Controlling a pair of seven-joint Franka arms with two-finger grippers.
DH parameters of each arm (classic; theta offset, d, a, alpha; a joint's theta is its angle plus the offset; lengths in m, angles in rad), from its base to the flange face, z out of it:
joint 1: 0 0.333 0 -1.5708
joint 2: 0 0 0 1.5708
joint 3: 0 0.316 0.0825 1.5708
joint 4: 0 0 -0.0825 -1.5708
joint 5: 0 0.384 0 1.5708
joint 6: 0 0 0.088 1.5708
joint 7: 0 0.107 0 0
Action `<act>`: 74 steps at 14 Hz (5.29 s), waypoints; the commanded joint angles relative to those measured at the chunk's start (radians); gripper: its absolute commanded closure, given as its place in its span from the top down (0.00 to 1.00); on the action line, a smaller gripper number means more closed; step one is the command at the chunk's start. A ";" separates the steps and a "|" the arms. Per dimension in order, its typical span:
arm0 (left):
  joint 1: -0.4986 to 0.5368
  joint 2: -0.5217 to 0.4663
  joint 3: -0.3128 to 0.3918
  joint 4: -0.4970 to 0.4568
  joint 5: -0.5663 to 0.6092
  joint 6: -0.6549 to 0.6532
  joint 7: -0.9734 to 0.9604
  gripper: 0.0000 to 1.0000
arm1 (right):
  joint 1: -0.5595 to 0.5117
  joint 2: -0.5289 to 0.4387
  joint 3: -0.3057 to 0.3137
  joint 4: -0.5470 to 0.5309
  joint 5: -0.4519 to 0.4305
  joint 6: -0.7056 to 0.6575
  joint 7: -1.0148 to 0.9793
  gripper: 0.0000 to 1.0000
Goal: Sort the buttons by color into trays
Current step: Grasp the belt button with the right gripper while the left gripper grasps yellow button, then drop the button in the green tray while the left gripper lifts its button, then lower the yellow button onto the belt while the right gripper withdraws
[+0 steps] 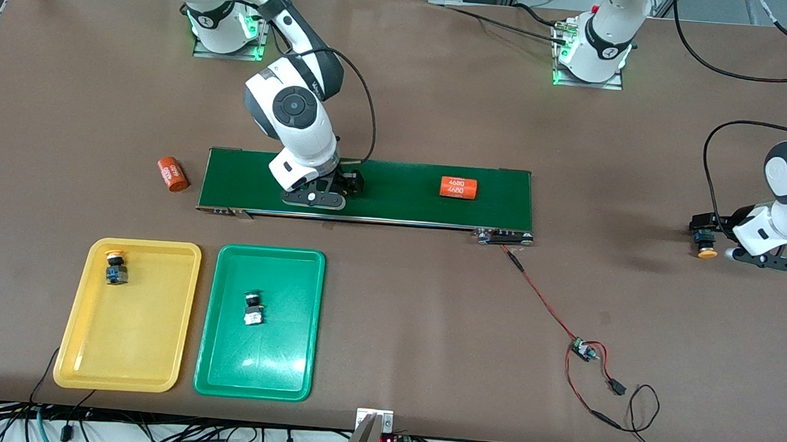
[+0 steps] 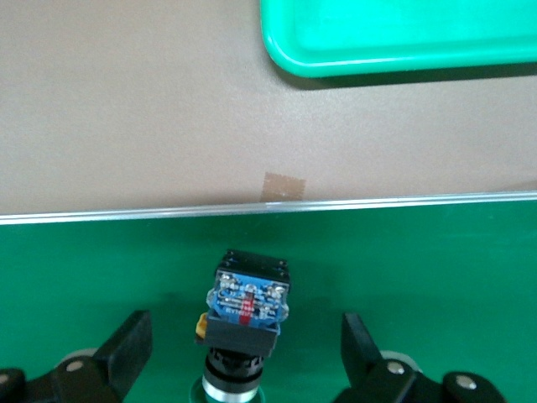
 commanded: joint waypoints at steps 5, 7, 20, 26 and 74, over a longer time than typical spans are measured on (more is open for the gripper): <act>-0.013 0.074 0.029 0.069 -0.013 0.023 0.021 1.00 | 0.005 0.029 -0.010 0.020 -0.019 -0.005 -0.005 0.55; -0.011 0.102 0.032 0.092 -0.016 0.023 0.057 1.00 | 0.004 0.027 -0.016 0.020 -0.019 -0.005 -0.011 0.27; 0.005 0.119 0.051 0.095 -0.022 0.039 0.084 0.32 | -0.037 -0.009 -0.133 0.347 0.032 -0.406 -0.367 0.09; -0.025 0.036 0.034 0.097 -0.018 -0.136 0.071 0.00 | -0.027 0.148 -0.167 0.565 0.027 -0.390 -0.461 0.11; -0.691 -0.226 -0.066 -0.025 -0.458 -0.081 -0.425 1.00 | -0.094 0.048 -0.130 0.422 -0.023 -0.405 -0.471 1.00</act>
